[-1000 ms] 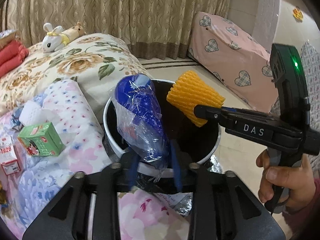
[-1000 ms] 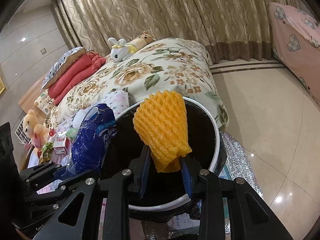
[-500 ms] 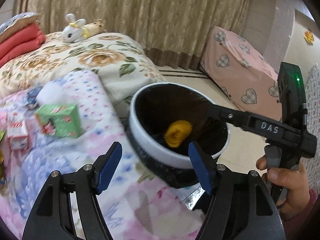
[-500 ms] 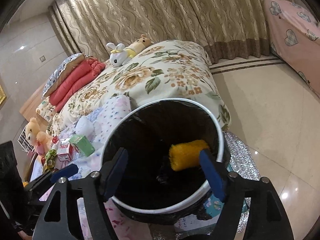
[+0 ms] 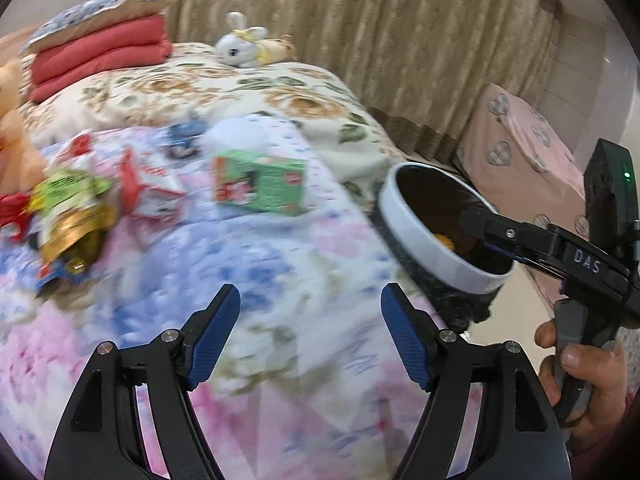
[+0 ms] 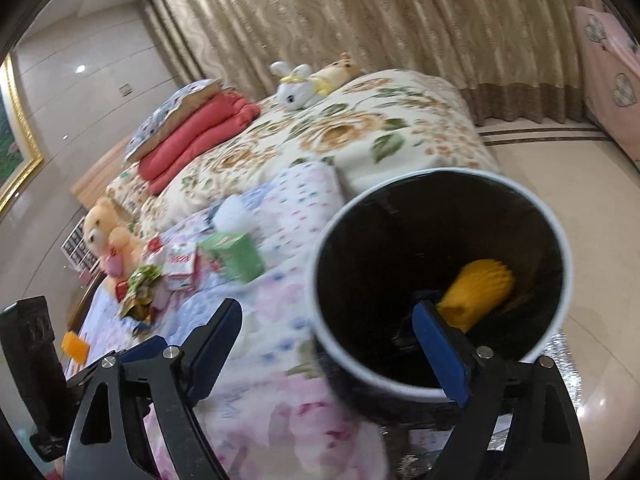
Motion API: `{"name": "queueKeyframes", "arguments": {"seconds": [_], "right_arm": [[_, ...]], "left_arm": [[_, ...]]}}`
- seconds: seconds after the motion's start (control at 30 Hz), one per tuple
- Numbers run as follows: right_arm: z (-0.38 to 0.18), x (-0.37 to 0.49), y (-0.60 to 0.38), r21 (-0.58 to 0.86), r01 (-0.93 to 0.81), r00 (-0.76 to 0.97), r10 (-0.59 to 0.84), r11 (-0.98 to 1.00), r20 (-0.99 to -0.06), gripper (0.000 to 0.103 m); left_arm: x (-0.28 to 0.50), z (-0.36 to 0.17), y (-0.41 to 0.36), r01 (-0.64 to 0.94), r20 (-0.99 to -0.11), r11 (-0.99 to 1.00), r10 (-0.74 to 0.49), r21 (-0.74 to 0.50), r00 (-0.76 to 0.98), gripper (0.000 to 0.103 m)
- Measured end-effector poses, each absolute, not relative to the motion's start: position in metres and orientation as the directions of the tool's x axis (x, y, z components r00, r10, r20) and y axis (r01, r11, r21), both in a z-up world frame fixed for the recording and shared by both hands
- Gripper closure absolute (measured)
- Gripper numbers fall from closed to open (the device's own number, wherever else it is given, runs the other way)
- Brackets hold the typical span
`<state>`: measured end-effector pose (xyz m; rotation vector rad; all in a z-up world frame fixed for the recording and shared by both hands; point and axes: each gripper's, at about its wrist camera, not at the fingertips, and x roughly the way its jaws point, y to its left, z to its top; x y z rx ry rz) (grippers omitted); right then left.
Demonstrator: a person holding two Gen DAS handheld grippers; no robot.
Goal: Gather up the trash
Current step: 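Grasp the orange snack wrapper with the left tool while the right grasps the green juice box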
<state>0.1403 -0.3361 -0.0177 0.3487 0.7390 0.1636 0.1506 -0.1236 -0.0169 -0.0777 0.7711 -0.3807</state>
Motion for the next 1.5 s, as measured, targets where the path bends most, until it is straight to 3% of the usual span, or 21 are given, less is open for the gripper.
{"name": "queueKeyframes", "arguments": {"seconds": [0.6, 0.97, 1.5], "right_arm": [[-0.035, 0.161, -0.249, 0.347, -0.188, 0.655, 0.381, 0.919, -0.653, 0.013], [-0.04, 0.204, -0.229, 0.298, -0.24, 0.65, 0.381, 0.924, -0.658, 0.013], [-0.057, 0.273, -0.216, 0.265, -0.259, 0.606, 0.37, 0.929, -0.704, 0.013]], "left_arm": [[0.142, -0.036, -0.026, 0.081, -0.689, 0.975, -0.204, -0.208, 0.696, 0.028], [0.171, -0.043, 0.033, -0.069, -0.714, 0.972, -0.116, -0.224, 0.691, 0.027], [0.222, -0.053, 0.065, -0.071, -0.723, 0.957, -0.163, -0.282, 0.671, 0.027]]}}
